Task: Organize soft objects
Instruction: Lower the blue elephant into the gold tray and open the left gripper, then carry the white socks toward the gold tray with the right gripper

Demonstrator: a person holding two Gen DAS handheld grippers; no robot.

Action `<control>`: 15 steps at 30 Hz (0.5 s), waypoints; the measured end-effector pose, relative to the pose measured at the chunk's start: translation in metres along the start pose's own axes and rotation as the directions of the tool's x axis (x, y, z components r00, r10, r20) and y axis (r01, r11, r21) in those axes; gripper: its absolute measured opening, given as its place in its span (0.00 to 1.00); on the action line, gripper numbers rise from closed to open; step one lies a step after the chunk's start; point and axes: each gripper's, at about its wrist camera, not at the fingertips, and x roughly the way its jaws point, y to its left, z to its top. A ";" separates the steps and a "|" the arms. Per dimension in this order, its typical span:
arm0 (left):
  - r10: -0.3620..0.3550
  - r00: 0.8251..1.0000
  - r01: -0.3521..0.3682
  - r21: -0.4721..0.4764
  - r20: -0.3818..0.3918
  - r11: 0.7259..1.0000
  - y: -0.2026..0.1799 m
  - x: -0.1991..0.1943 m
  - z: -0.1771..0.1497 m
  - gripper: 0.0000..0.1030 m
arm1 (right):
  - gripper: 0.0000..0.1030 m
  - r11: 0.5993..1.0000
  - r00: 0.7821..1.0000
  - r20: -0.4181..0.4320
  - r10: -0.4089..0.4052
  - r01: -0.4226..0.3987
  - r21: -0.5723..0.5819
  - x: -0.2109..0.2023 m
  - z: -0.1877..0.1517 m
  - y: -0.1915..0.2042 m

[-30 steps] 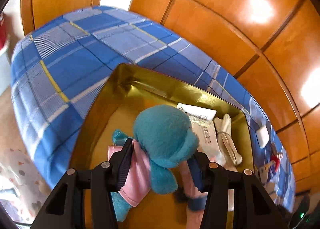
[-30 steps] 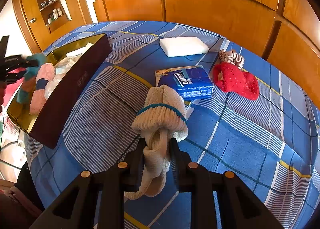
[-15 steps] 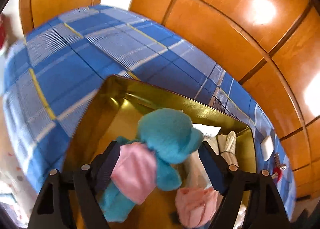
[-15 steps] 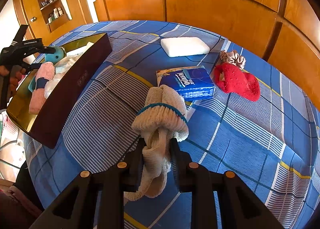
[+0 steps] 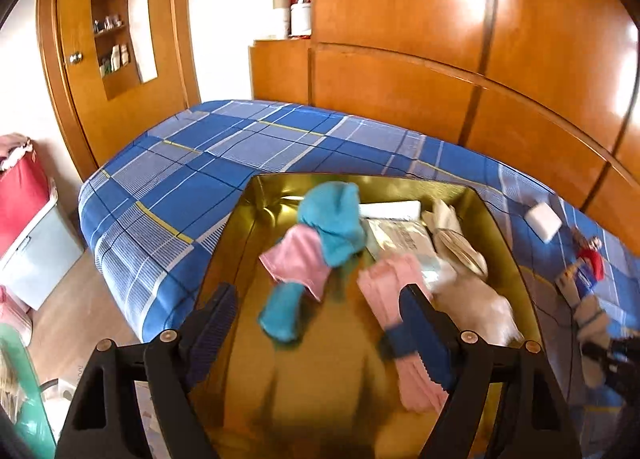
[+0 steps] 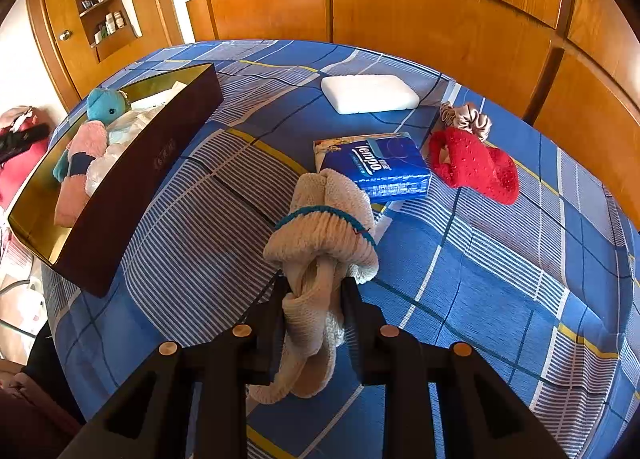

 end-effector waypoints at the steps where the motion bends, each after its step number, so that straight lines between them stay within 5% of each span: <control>1: -0.005 1.000 0.005 0.006 0.002 1.000 -0.004 -0.003 -0.003 0.81 | 0.26 1.000 1.000 0.000 0.002 -0.002 0.001 0.000 0.000 0.000; 15: -0.010 0.999 0.005 0.096 0.050 0.995 -0.039 -0.034 -0.028 0.85 | 0.28 1.000 1.000 0.019 -0.016 0.016 0.008 -0.001 0.002 0.002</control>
